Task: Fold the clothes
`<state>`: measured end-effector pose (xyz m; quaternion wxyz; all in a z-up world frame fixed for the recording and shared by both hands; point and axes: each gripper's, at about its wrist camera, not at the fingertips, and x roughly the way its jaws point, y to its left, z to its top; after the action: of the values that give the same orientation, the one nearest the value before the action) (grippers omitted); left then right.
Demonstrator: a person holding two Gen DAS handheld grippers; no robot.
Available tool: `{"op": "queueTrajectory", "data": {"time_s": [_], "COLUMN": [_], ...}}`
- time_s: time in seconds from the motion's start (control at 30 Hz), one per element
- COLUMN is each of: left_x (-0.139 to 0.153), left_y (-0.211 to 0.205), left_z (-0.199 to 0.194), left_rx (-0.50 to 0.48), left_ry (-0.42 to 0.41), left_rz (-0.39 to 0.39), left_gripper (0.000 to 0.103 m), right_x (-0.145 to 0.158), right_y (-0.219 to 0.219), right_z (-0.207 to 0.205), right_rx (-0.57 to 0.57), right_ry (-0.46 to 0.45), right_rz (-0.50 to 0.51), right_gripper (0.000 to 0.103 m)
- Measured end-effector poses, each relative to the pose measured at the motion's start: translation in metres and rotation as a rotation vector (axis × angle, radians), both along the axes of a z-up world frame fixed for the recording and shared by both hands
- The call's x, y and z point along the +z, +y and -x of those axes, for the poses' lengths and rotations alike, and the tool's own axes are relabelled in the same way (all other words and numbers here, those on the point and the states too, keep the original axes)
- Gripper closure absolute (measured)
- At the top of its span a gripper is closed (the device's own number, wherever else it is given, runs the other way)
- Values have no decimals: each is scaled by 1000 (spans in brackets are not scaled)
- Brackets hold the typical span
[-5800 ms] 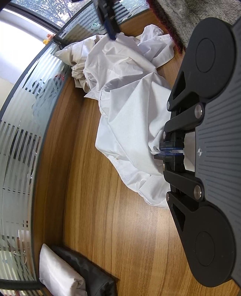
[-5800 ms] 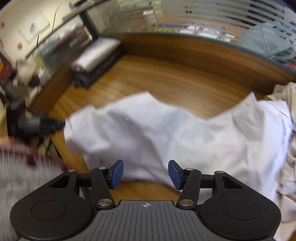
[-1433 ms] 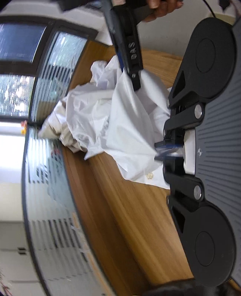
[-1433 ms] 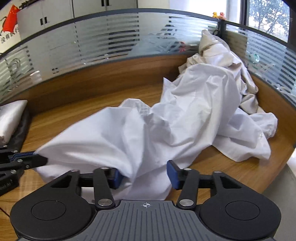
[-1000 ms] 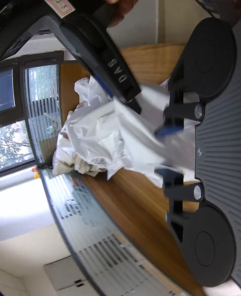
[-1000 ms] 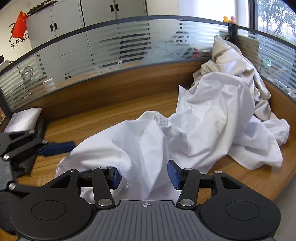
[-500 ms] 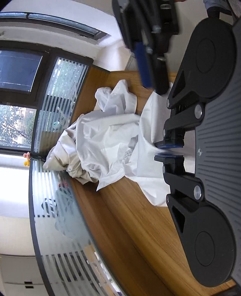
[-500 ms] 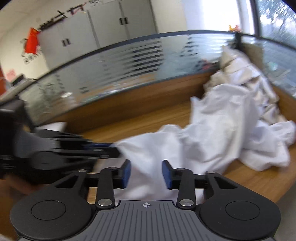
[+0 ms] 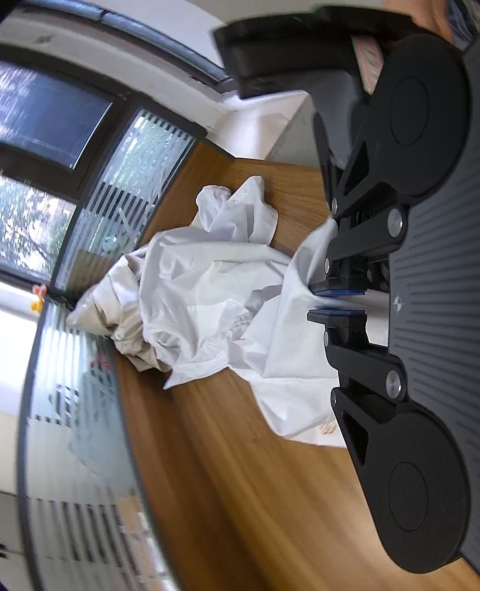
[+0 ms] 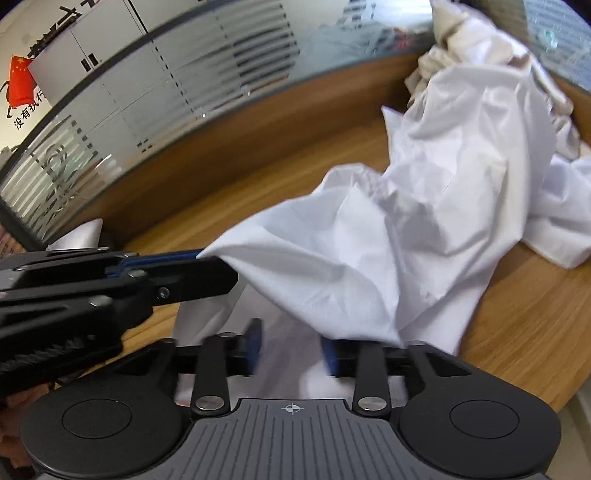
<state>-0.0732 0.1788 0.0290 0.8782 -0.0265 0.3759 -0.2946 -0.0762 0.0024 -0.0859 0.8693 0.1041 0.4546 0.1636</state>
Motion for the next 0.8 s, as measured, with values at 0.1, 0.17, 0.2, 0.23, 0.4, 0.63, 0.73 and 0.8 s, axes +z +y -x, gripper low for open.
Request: {"op": "queueTrajectory", "data": {"time_s": [0.1,0.17,0.2,0.23,0.4,0.63,0.73,0.8], "left_x": [-6,-11,-13,-15,-22,-1,5,3], "left_y": [3,5,5,6,14,25,31,34], "left_z": [-8,-13,-15,-16,-26,-22,-26,-33], "left_rx": [31,52,61,71,130,81,69,79], "left_ry": [51,85,98,110,164,153,167,183], "left_rz": [31,51,56,59,78,133,170,180], "left_gripper": [96,96,96,96,95,55,31,27], "right_x": [-11,-19,-23,-27,-43,-26,-19,-16], "right_y": [10,17,19,20,24,9,1,-4], "right_z": [-2,-4,-6,-7,-16,4,17,25], "right_rx": [28,41,39,36,63,115,132,141], "right_ry": [12,8,7,6,35,-4,-15,-20], "right_rz": [30,68,80,91,134,126,140,150], "right_gripper": [50,50,51,52,92,99,99,99]}}
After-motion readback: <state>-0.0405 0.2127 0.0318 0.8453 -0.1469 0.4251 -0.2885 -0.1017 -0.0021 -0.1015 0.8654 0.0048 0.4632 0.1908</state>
